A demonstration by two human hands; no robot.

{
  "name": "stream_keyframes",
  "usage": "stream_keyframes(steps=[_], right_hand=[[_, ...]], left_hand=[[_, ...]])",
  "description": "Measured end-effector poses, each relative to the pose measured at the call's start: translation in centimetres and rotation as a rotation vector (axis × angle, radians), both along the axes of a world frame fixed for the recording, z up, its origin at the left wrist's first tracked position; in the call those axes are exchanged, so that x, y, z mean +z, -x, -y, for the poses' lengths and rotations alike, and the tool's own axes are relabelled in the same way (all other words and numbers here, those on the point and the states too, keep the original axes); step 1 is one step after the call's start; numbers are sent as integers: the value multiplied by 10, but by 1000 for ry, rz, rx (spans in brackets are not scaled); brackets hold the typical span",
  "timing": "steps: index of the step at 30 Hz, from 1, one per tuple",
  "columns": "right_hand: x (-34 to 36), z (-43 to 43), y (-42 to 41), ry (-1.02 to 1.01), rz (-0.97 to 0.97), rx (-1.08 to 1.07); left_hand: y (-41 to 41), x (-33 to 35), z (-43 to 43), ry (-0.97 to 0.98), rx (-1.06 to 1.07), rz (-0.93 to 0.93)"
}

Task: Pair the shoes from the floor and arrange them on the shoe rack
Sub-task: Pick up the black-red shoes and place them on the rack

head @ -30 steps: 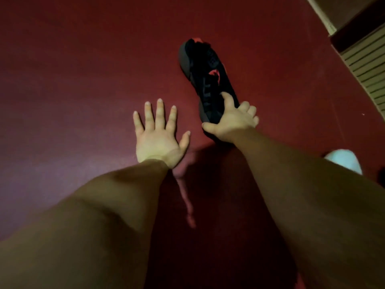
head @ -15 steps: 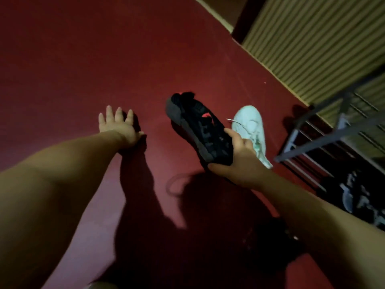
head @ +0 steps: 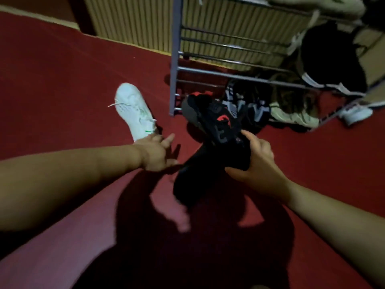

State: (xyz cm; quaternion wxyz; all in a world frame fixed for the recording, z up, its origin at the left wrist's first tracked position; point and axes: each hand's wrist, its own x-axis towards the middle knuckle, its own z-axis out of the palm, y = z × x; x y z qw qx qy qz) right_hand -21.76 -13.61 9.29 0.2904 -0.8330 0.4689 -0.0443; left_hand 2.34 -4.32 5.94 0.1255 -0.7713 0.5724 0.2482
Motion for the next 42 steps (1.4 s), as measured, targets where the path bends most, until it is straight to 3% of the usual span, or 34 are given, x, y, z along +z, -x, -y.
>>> stream_keyframes(steps=[6, 10, 13, 16, 23, 29, 35, 39, 42], right_hand=[[-66, -10, 73, 14, -73, -366], [-94, -8, 95, -247, -346, -290], [-102, -7, 96, -275, -527, -154], [-102, -4, 96, -262, -563, -118], [-114, -8, 87, -205, -377, -238], [-94, -20, 92, -235, 89, -399], [-70, -55, 110, -209, 354, -354], [-46, -44, 102, -76, 449, -342], [-25, -21, 89, -17, 421, -371]], left_hand=[[92, -56, -1, -102, 236, -148], [114, -86, -10, -70, 297, -135], [113, -97, -13, 37, 260, -65], [113, -102, -11, 122, 247, -85], [114, -103, -7, 236, 283, -123], [121, -96, -26, 434, 427, -306], [123, -86, -43, 681, 500, -404], [119, -61, -32, 842, 517, -417], [113, -35, -13, 850, 561, -412]])
